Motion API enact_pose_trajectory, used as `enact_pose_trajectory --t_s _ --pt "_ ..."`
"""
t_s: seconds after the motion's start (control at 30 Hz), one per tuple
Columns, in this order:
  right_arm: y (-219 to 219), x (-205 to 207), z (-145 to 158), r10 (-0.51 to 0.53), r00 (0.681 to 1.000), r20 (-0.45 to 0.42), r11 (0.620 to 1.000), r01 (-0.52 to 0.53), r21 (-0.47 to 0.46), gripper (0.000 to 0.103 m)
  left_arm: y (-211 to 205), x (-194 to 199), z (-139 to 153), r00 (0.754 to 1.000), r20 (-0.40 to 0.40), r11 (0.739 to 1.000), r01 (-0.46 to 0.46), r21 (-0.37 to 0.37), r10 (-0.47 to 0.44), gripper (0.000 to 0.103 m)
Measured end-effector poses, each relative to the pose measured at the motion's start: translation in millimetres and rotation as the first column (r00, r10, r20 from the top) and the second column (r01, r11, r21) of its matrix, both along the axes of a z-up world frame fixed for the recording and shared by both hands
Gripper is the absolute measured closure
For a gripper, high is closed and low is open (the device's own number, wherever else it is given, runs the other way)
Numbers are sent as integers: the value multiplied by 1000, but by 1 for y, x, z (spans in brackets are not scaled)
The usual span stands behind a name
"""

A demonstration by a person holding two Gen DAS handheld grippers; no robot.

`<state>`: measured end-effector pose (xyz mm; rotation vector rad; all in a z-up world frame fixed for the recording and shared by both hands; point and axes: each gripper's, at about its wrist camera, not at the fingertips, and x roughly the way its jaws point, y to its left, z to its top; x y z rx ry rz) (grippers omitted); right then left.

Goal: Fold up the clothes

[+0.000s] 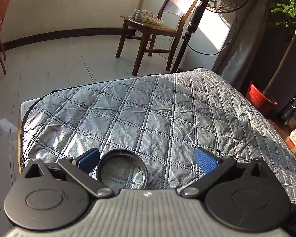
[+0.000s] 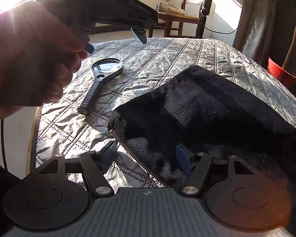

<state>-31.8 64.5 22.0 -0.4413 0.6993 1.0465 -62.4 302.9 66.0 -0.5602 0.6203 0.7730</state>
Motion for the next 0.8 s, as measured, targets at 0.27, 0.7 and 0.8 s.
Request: enact_pose_trajectory --t_s 0.27,0.7,0.8 --pt "-67 65 81 -254 962 -103 898 274 343 95 5 -5 1 999 15 1000 -30 -4 30 1" --pt "-57 -15 22 -156 903 -400 953 244 181 84 4 -8 3 999 24 999 -49 2 48 1" --pt "-70 -33 25 -151 903 -401 939 258 228 83 0 -5 5 999 30 999 -32 17 31 1"
